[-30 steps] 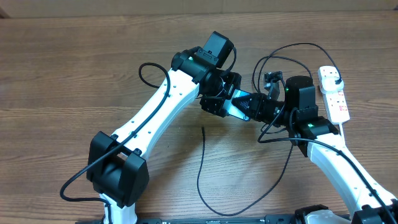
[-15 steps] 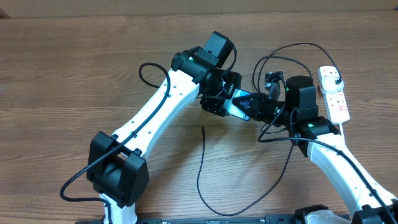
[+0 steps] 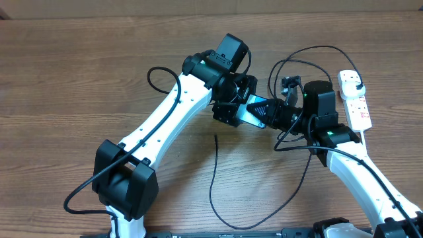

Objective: Plug charger to phone and switch on socket
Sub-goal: 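Close the right gripper on the phone's edge beside the left gripper, then open the left gripper and pull it back from the phone, then move the left gripper to the phone's bottom end near the right gripper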

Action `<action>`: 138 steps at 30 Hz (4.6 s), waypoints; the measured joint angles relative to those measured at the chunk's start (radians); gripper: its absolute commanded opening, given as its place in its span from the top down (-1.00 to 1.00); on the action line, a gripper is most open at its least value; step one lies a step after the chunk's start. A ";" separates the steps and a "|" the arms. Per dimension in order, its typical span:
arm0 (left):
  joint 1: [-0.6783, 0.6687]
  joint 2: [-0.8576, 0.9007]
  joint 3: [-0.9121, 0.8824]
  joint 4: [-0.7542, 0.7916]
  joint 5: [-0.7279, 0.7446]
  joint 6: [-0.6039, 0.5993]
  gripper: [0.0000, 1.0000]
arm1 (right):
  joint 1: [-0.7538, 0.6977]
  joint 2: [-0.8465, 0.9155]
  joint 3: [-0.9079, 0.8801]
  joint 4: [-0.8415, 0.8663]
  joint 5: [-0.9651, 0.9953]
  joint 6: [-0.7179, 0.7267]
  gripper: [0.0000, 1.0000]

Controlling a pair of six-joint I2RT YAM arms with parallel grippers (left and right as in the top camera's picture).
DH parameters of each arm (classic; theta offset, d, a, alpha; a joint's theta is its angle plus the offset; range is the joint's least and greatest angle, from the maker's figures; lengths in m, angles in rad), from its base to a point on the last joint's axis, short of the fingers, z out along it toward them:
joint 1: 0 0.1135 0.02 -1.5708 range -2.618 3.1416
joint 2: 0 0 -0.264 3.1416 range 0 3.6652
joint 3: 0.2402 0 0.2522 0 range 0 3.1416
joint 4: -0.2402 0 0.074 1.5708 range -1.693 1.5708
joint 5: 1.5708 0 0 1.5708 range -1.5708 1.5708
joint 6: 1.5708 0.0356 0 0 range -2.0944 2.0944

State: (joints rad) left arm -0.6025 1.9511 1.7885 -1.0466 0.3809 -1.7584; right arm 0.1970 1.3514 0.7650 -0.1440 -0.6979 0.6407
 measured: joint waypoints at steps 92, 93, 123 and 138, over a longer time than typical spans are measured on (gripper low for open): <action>0.190 -0.001 0.000 0.146 0.127 0.298 -0.99 | 0.000 0.000 0.000 0.254 0.043 1.382 0.93; 0.190 -0.001 0.000 0.146 0.123 0.298 -1.00 | 0.000 0.000 0.000 0.264 0.043 1.382 0.93; 0.163 -0.001 0.000 0.169 0.093 0.291 -0.32 | 0.000 0.000 0.000 0.283 0.025 1.382 0.93; 0.163 -0.001 0.000 0.171 0.084 0.290 0.37 | 0.000 0.000 0.000 0.284 0.021 1.383 0.93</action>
State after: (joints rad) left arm -0.4400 1.9503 1.7889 -0.8753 0.4648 -1.4681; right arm 0.1974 1.3514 0.7650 0.1398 -0.6769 2.0235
